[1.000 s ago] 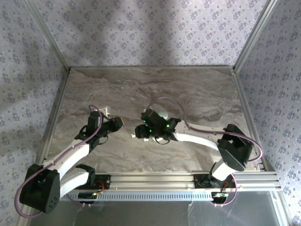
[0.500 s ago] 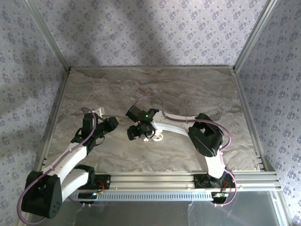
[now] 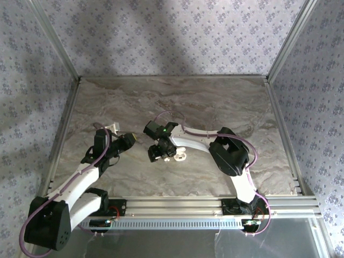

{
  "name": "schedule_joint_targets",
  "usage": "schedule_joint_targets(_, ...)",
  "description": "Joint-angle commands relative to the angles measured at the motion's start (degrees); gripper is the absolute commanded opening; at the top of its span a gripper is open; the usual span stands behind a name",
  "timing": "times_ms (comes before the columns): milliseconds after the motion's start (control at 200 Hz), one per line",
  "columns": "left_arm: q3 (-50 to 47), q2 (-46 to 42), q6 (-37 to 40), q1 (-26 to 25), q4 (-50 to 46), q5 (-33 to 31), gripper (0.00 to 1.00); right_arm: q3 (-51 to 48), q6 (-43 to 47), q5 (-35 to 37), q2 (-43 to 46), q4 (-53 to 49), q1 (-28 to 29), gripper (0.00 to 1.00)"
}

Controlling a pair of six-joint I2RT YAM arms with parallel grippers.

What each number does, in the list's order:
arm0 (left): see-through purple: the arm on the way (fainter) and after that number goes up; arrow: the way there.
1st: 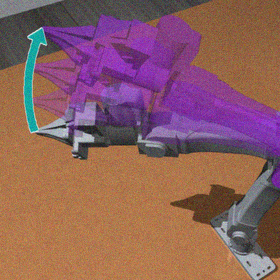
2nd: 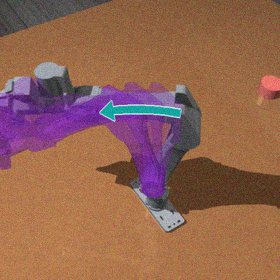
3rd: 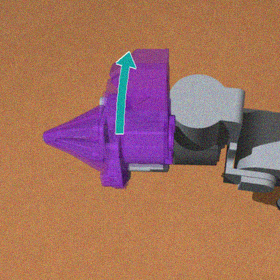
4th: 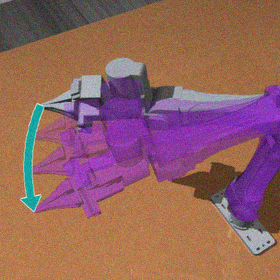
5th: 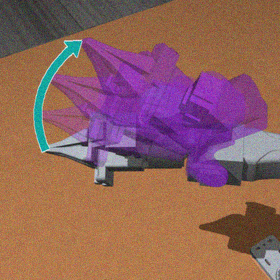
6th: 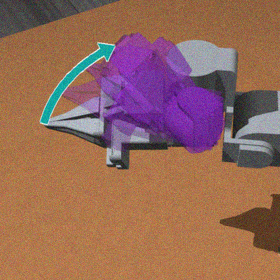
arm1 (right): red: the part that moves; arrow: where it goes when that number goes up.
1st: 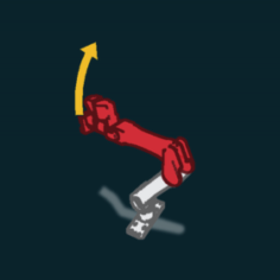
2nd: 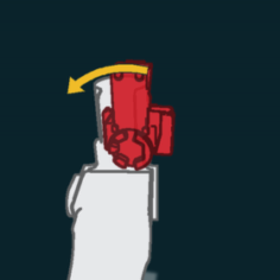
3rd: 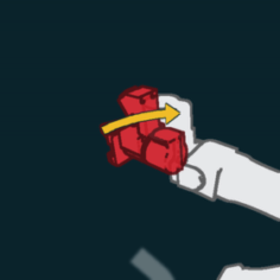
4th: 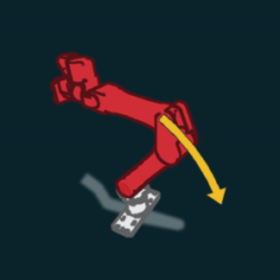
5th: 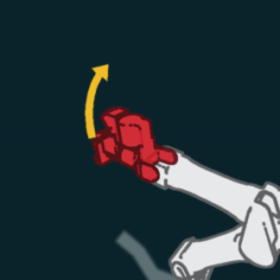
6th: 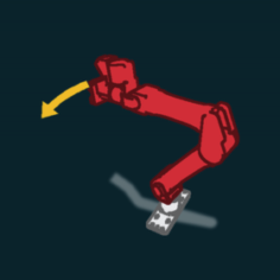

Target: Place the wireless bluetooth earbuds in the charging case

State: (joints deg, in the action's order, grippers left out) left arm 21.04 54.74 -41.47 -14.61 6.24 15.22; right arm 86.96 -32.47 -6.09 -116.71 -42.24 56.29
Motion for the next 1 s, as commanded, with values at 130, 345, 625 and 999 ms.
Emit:
schedule_joint_targets(130,-0.38,-0.84,-0.14,0.37,1.32,0.9,0.33,1.42,0.32,-0.77,-0.98,-3.03,1.01,0.69)
schedule_joint_targets(345,-0.38,-0.86,-0.24,0.37,1.4,0.97,0.33,1.11,-0.25,-0.94,-0.8,-3.6,1.5,0.68)
schedule_joint_targets(625,-0.51,-1.13,-0.36,0.37,1.41,1.21,0.33,1.33,-0.16,0.76,-1.13,-5.51,1.54,0.67)
schedule_joint_targets(999,-0.47,-1.2,-0.35,0.37,1.49,1.28,0.33,2.79,0.22,0.37,-2.73,-7.41,1.71,0.67)
